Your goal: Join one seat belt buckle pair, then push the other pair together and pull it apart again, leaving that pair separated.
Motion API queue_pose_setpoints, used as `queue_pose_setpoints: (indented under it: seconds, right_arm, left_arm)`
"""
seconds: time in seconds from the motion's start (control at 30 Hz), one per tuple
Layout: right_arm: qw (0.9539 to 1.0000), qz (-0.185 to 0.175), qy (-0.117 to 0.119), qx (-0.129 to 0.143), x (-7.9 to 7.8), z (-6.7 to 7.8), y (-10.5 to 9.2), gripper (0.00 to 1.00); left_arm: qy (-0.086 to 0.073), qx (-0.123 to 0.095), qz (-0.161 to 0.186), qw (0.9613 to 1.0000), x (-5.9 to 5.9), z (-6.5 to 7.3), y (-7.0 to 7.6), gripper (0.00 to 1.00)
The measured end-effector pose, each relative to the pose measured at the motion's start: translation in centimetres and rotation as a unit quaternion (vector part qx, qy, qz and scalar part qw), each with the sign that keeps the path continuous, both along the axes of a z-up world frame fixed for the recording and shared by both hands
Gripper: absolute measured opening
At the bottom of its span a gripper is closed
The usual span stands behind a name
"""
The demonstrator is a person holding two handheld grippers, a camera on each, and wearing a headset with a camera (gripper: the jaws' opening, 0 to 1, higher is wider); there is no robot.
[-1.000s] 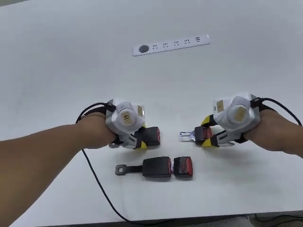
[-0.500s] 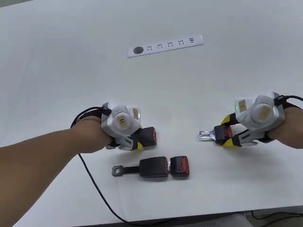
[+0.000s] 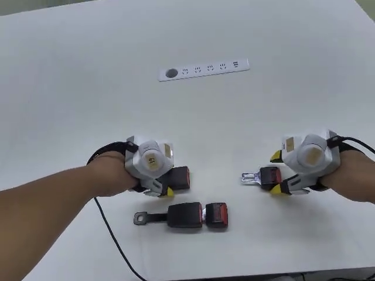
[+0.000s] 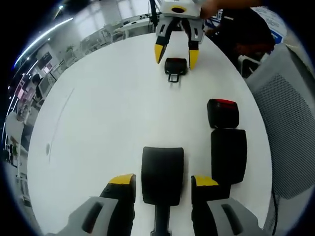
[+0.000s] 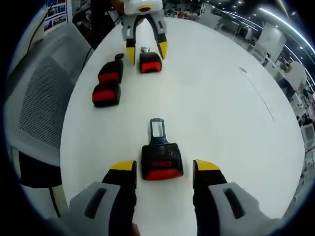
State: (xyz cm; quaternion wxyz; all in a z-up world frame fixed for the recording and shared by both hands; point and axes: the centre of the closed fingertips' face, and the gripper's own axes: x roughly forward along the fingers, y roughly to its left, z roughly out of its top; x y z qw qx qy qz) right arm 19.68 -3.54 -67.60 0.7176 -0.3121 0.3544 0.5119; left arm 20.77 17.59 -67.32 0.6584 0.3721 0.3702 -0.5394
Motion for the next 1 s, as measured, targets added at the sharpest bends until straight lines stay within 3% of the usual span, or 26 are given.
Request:
queue_pose_setpoints:
  seconds: [0.13,0.2,0.37,0.43,0.53,0.67,0.7,0.73,0.77,0.9,0.97,1.0]
  right_arm:
    - [0.9987,-0.033,-0.011,0.038,-0.5,1.6,0.1,0.50]
    - [0.9977,-0.045,-0.014,0.049,-1.3,2.3,-0.1,0.54]
    - [0.9927,-0.087,-0.009,0.083,-3.6,3.4,0.0,0.64]
    - [0.9883,-0.108,-0.004,0.108,-4.3,3.6,0.1,0.68]
    - [0.9885,-0.108,-0.005,0.105,-5.8,3.8,0.0,0.71]
    - [0.9809,-0.134,-0.004,0.141,-6.7,5.0,0.0,0.77]
    - [0.9807,-0.134,-0.009,0.143,-6.9,5.3,0.0,0.79]
    - [0.9794,-0.137,-0.011,0.148,-7.1,5.5,0.0,0.81]
    - [0.9783,-0.141,-0.007,0.151,-7.3,5.6,-0.1,0.81]
    - [0.9763,-0.153,-0.009,0.153,-7.9,5.4,-0.6,0.87]
    - [0.9754,-0.162,-0.016,0.149,-8.1,5.7,-1.1,0.93]
    - [0.9733,-0.170,-0.009,0.154,-8.4,5.8,-1.2,0.96]
  left_arm:
    - [-0.024,-0.021,0.035,0.9989,0.0,2.0,1.1,0.48]
    - [-0.028,-0.039,0.062,0.9969,-0.4,2.9,1.4,0.52]
    - [-0.043,-0.072,0.120,0.9892,-2.7,4.8,3.2,0.58]
    - [-0.048,-0.096,0.153,0.9825,-3.5,5.5,3.8,0.58]
    - [-0.044,-0.127,0.186,0.9732,-4.8,6.7,4.5,0.66]
    - [-0.036,-0.138,0.208,0.9677,-6.9,6.5,5.8,0.78]
    - [-0.028,-0.149,0.219,0.9638,-7.3,6.6,5.9,0.80]
    - [-0.031,-0.160,0.233,0.9586,-7.4,7.0,6.0,0.82]
    - [-0.033,-0.164,0.238,0.9567,-7.5,7.2,6.2,0.86]
    - [-0.038,-0.157,0.248,0.9551,-8.1,6.8,8.1,0.95]
    - [-0.034,-0.151,0.254,0.9547,-8.4,6.6,8.5,0.96]
    - [-0.031,-0.153,0.259,0.9532,-8.6,6.5,8.7,0.97]
